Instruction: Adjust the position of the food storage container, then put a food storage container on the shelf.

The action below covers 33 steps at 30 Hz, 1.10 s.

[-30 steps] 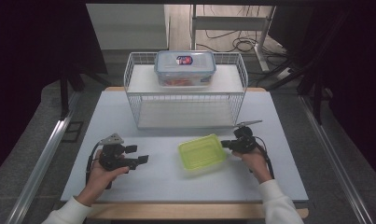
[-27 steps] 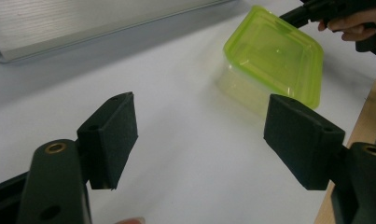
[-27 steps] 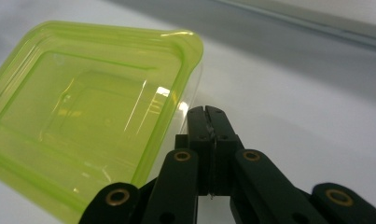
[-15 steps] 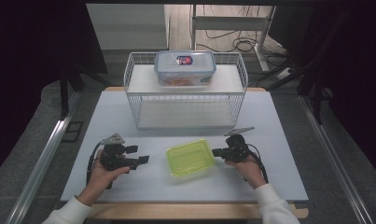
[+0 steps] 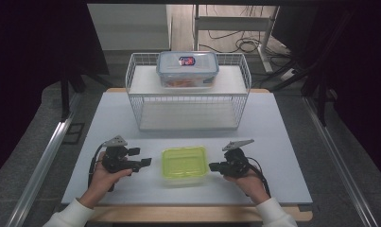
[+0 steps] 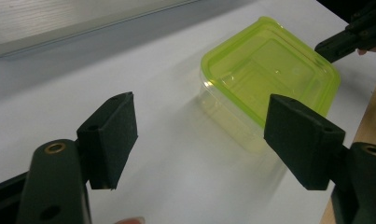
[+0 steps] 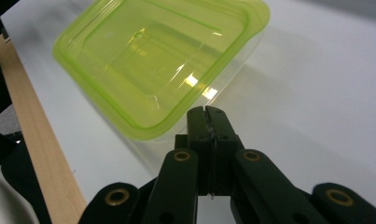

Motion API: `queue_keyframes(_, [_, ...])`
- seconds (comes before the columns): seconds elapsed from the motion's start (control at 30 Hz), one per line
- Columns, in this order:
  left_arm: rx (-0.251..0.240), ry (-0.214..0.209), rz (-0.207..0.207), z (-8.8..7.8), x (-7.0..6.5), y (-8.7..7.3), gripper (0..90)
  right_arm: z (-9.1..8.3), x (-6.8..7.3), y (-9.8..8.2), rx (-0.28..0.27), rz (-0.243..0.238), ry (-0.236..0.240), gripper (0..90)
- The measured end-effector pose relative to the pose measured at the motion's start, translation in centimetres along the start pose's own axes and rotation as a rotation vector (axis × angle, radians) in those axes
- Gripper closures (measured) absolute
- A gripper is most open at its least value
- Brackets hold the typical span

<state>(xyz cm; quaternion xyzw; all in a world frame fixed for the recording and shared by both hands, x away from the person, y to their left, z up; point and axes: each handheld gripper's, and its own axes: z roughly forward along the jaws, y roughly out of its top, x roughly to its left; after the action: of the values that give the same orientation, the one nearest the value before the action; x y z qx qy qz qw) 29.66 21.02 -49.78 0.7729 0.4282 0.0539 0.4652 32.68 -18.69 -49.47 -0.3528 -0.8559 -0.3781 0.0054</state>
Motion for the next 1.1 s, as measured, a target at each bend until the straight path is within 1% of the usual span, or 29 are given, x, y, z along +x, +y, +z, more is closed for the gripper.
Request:
queue_keyframes(0.17, [0.0, 0.002, -0.001, 0.0, 0.0, 0.0, 25.7, 0.2, 0.3, -0.1, -0.003, 0.002, 0.019, 89.0])
queue_keyframes(0.23, [0.001, 0.004, -0.001, 0.1, 0.0, 0.0, 25.6, 0.2, 0.4, 0.0, 0.002, -0.005, 0.008, 88.8])
queue_keyframes(0.27, [0.0, 0.005, -0.002, 0.1, 0.0, 0.0, 25.6, 0.2, 0.3, 0.0, 0.003, -0.015, -0.005, 88.8])
queue_keyframes(0.3, [0.001, 0.006, -0.004, 0.1, 0.0, 0.0, 25.5, 0.2, 0.2, 0.0, -0.001, -0.012, -0.015, 88.8])
queue_keyframes(0.4, [0.001, 0.008, -0.012, 0.2, 0.0, -0.1, 25.2, -0.2, -0.4, -0.2, -0.024, 0.017, -0.021, 88.2])
queue_keyframes(0.47, [0.005, 0.003, -0.012, 0.2, -0.1, -0.1, 24.9, -0.4, -0.6, -0.2, -0.033, 0.022, -0.026, 87.3])
queue_keyframes(0.5, [0.014, -0.005, -0.012, 0.3, -0.2, 0.0, 24.5, -0.7, -0.8, -0.2, -0.064, 0.036, -0.025, 84.4])
queue_keyframes(0.53, [0.014, -0.002, -0.014, 0.3, -0.3, 0.0, 23.9, -0.8, -0.8, -0.2, -0.078, 0.038, -0.025, 82.5])
queue_keyframes(0.6, [0.014, 0.002, -0.021, 0.4, -0.4, 0.1, 22.7, -0.9, -0.8, -0.2, -0.101, 0.046, -0.013, 73.0])
queue_keyframes(0.63, [0.013, 0.001, -0.027, 0.4, -0.5, 0.1, 22.7, -0.9, -0.8, -0.1, -0.11, 0.052, -0.012, 69.2])
queue_keyframes(0.7, [0.017, 0.005, -0.039, 0.4, -0.5, 0.1, 21.6, -0.8, -0.8, -0.1, -0.123, 0.068, 0.009, 60.7])
queue_keyframes(0.73, [0.017, 0.005, -0.039, 0.4, -0.5, 0.1, 21.4, -0.8, -0.8, -0.1, -0.123, 0.068, 0.009, 60.7])
queue_keyframes(0.77, [0.023, -0.004, -0.054, 0.5, -0.6, 0.1, 21.1, -0.7, -0.9, -0.1, -0.135, 0.097, 0.028, 52.8])
queue_keyframes(0.83, [0.028, -0.021, -0.074, 0.6, -0.6, 0.1, 20.7, -0.7, -1.0, 0.0, -0.15, 0.115, 0.034, 49.6])
queue_keyframes(0.87, [0.028, -0.021, -0.074, 0.6, -0.6, 0.1, 20.6, -0.7, -1.0, 0.0, -0.15, 0.115, 0.034, 49.6])
queue_keyframes(0.9, [0.031, -0.033, -0.086, 0.9, -0.7, 0.1, 20.5, -0.7, -1.1, 0.1, -0.162, 0.129, 0.041, 47.3])
queue_keyframes(0.93, [0.033, -0.034, -0.087, 1.0, -0.8, 0.1, 20.5, -0.7, -1.0, 0.1, -0.166, 0.134, 0.042, 46.5])
queue_keyframes(1.1, [0.045, -0.052, -0.117, 2.0, -1.1, 0.3, 19.6, -0.5, -0.9, 0.0, -0.157, 0.141, 0.043, 43.5])
